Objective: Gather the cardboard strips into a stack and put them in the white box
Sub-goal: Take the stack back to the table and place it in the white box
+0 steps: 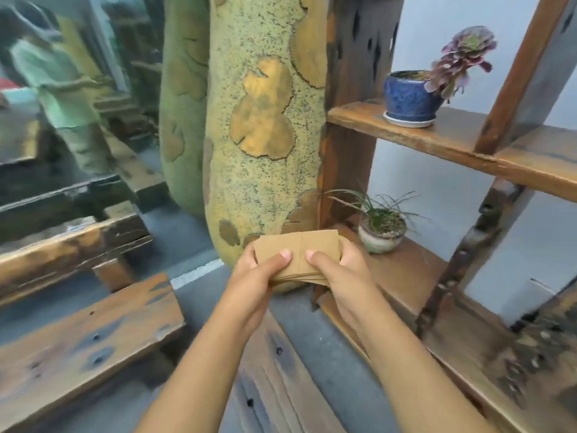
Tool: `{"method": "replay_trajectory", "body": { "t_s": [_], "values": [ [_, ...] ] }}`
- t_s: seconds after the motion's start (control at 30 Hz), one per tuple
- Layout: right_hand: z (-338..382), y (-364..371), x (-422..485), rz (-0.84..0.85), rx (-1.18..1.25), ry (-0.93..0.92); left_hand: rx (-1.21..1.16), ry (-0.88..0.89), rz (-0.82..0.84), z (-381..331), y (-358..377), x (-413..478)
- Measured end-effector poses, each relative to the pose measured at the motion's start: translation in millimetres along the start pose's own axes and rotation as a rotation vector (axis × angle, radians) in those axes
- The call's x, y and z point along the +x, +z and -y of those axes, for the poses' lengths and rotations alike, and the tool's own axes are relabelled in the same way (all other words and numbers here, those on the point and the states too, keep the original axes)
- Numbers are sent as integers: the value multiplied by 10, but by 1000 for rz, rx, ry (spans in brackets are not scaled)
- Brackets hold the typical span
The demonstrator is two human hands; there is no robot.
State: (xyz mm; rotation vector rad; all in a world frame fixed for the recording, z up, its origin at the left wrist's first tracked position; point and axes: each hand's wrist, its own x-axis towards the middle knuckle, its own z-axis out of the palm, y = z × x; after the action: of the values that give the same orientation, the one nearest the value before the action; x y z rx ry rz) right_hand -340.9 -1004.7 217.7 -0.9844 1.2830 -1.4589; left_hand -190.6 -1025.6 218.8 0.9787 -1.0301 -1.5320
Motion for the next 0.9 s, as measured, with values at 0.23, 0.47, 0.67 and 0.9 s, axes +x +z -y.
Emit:
{"method": "replay_trajectory", "body": {
  "t_s": [0.23,0.47,0.67,0.9],
  "values": [
    [-523,1501,-738,530,34,129,-58,88,-485,-92,-1506,-1333],
    [-751,2660,-1704,885,77,215,-96,185,-808,-288,-2384,-2668],
    [-859,3342,-2671,1156,-17,198,-102,228,-1014,-250,-2941,-3859],
    [-912,3931,-4115,1449,-98,210,-132,270,-1245,-126,-3375,-5433]
  ]
}}
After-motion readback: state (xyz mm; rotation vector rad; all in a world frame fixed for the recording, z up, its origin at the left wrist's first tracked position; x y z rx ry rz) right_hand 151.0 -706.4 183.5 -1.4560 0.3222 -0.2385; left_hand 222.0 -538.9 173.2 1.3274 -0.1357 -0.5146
